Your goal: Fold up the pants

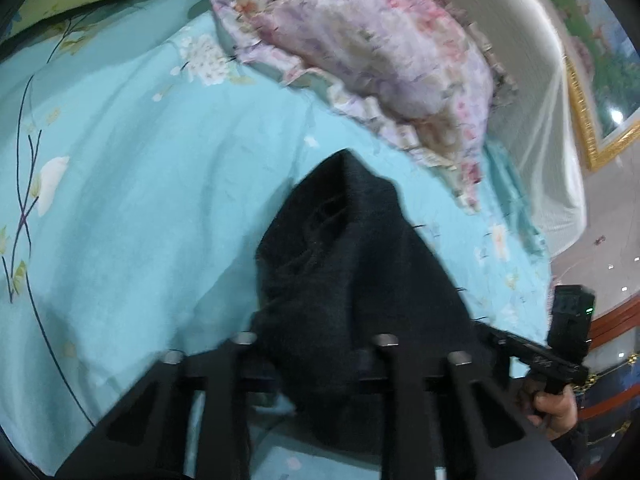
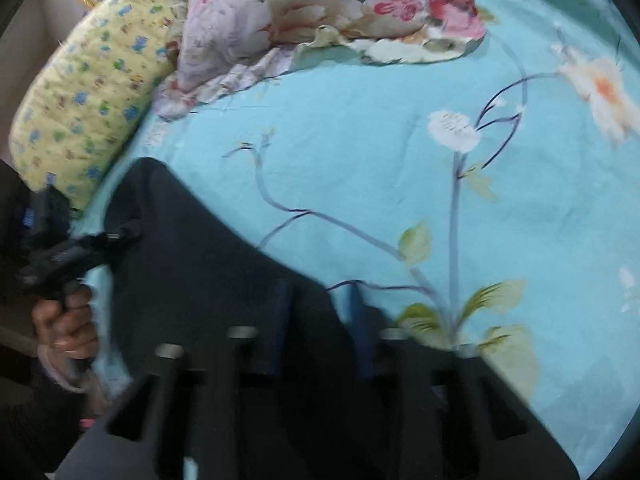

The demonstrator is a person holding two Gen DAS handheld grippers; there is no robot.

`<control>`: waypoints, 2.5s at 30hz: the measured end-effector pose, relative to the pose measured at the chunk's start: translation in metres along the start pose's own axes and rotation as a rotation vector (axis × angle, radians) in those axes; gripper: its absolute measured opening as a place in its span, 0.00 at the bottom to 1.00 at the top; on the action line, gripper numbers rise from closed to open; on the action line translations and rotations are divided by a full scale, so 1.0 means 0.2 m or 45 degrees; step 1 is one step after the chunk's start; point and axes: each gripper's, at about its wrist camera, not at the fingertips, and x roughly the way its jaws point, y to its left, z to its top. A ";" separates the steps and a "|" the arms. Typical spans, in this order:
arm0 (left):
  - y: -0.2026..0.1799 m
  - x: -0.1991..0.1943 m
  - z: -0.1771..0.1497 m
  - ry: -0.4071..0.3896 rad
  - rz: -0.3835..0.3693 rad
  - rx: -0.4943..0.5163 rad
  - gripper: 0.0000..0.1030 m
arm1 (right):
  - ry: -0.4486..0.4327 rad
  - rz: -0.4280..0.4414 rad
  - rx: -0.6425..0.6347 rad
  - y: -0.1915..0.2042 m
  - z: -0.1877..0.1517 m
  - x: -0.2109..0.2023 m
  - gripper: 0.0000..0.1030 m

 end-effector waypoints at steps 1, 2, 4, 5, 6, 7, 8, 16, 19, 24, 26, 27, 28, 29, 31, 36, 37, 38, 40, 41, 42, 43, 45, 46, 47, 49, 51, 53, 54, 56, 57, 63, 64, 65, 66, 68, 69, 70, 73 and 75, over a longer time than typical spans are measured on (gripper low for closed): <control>-0.02 -0.03 -0.01 -0.028 -0.001 0.010 0.18 | -0.011 -0.010 -0.002 0.01 -0.01 -0.01 0.16; -0.04 -0.08 -0.02 -0.058 -0.004 0.024 0.17 | -0.025 -0.031 -0.023 0.03 -0.01 -0.01 0.15; -0.07 -0.18 -0.04 -0.098 -0.032 0.028 0.17 | -0.056 -0.059 -0.044 0.06 -0.03 -0.04 0.14; -0.09 -0.24 -0.05 -0.121 -0.059 0.026 0.17 | -0.078 -0.066 -0.045 0.07 -0.03 -0.07 0.14; -0.09 -0.32 -0.06 -0.147 -0.096 0.021 0.16 | -0.102 -0.070 -0.042 0.08 -0.02 -0.09 0.14; -0.10 -0.37 -0.07 -0.167 -0.119 0.020 0.16 | -0.129 -0.074 -0.043 0.09 -0.01 -0.11 0.13; -0.11 -0.43 -0.08 -0.195 -0.138 0.026 0.16 | -0.161 -0.075 -0.053 0.12 0.00 -0.14 0.13; 0.07 -0.45 -0.11 -0.194 -0.108 0.010 0.16 | -0.263 -0.043 -0.179 0.27 0.01 -0.12 0.13; 0.14 -0.34 -0.11 -0.158 -0.057 0.015 0.17 | -0.266 -0.052 -0.182 0.27 -0.01 -0.04 0.13; 0.18 -0.29 -0.13 -0.137 0.061 0.026 0.27 | -0.283 -0.080 -0.204 0.27 -0.05 0.01 0.19; 0.18 -0.33 -0.14 -0.168 0.083 0.016 0.34 | -0.311 -0.108 -0.177 0.26 -0.07 -0.04 0.36; 0.18 -0.39 -0.15 -0.196 0.102 0.017 0.40 | -0.331 -0.116 -0.160 0.25 -0.08 -0.07 0.40; 0.18 -0.42 -0.15 -0.216 0.120 0.018 0.42 | -0.367 -0.111 -0.135 0.24 -0.10 -0.14 0.44; 0.18 -0.46 -0.16 -0.236 0.136 0.022 0.45 | -0.394 -0.109 -0.120 0.24 -0.11 -0.18 0.45; 0.15 -0.55 -0.16 -0.279 0.149 0.040 0.45 | -0.445 -0.109 -0.098 0.23 -0.16 -0.29 0.45; -0.02 -0.64 -0.18 -0.320 0.134 0.145 0.52 | -0.538 -0.111 0.011 0.16 -0.35 -0.52 0.49; -0.06 -0.63 -0.18 -0.312 0.121 0.171 0.53 | -0.554 -0.117 0.030 0.15 -0.39 -0.55 0.51; -0.09 -0.63 -0.18 -0.306 0.116 0.189 0.54 | -0.560 -0.127 0.043 0.13 -0.43 -0.58 0.53; -0.18 -0.59 -0.21 -0.280 0.102 0.247 0.55 | -0.555 -0.144 0.070 0.11 -0.50 -0.62 0.55; -0.22 -0.57 -0.22 -0.268 0.094 0.269 0.56 | -0.552 -0.148 0.087 0.09 -0.54 -0.64 0.55; -0.28 -0.54 -0.23 -0.249 0.076 0.295 0.58 | -0.547 -0.152 0.108 0.07 -0.59 -0.65 0.55; -0.31 -0.53 -0.25 -0.234 0.062 0.310 0.59 | -0.540 -0.159 0.125 0.06 -0.63 -0.67 0.55; -0.40 -0.47 -0.29 -0.188 0.035 0.352 0.60 | -0.538 -0.171 0.152 0.03 -0.69 -0.68 0.55; -0.43 -0.45 -0.31 -0.175 0.029 0.367 0.60 | -0.536 -0.175 0.172 0.02 -0.74 -0.70 0.56; -0.47 -0.42 -0.33 -0.155 0.016 0.388 0.60 | -0.531 -0.179 0.185 0.01 -0.77 -0.70 0.56; -0.55 -0.38 -0.37 -0.123 -0.007 0.424 0.60 | -0.533 -0.194 0.210 -0.02 -0.84 -0.73 0.56; -0.63 -0.34 -0.42 -0.093 -0.027 0.467 0.61 | -0.546 -0.202 0.238 -0.04 -0.91 -0.76 0.56; -0.71 -0.30 -0.45 -0.060 -0.050 0.502 0.62 | -0.568 -0.213 0.279 -0.06 -0.98 -0.79 0.56; -0.74 -0.27 -0.47 -0.044 -0.062 0.518 0.62 | -0.583 -0.218 0.300 -0.07 -1.01 -0.81 0.56; -0.80 -0.24 -0.49 -0.019 -0.082 0.552 0.62 | -0.615 -0.230 0.342 -0.10 -1.08 -0.86 0.57; -0.86 -0.21 -0.51 0.001 -0.094 0.579 0.63 | -0.636 -0.246 0.365 -0.11 -1.11 -0.88 0.57; -1.08 -0.11 -0.58 0.063 -0.155 0.684 0.65 | -0.741 -0.310 0.520 -0.22 -1.31 -1.04 0.61; -1.11 -0.10 -0.58 0.071 -0.164 0.694 0.66 | -0.750 -0.317 0.542 -0.23 -1.33 -1.05 0.61; -1.13 -0.09 -0.59 0.082 -0.177 0.706 0.67 | -0.761 -0.332 0.576 -0.26 -1.36 -1.07 0.61; -1.18 -0.08 -0.60 0.094 -0.188 0.720 0.67 | -0.769 -0.339 0.605 -0.28 -1.38 -1.08 0.61; -1.24 -0.05 -0.62 0.115 -0.204 0.746 0.68 | -0.783 -0.347 0.654 -0.32 -1.42 -1.10 0.61; -1.27 -0.04 -0.63 0.125 -0.211 0.760 0.68 | -0.787 -0.356 0.678 -0.34 -1.44 -1.11 0.61; -1.30 -0.02 -0.64 0.132 -0.214 0.773 0.68 | -0.791 -0.360 0.698 -0.35 -1.45 -1.12 0.61; -1.39 0.02 -0.67 0.158 -0.228 0.818 0.68 | -0.810 -0.362 0.763 -0.41 -1.49 -1.15 0.61; -1.45 0.05 -0.70 0.178 -0.239 0.847 0.69 | -0.822 -0.368 0.813 -0.45 -1.50 -1.16 0.61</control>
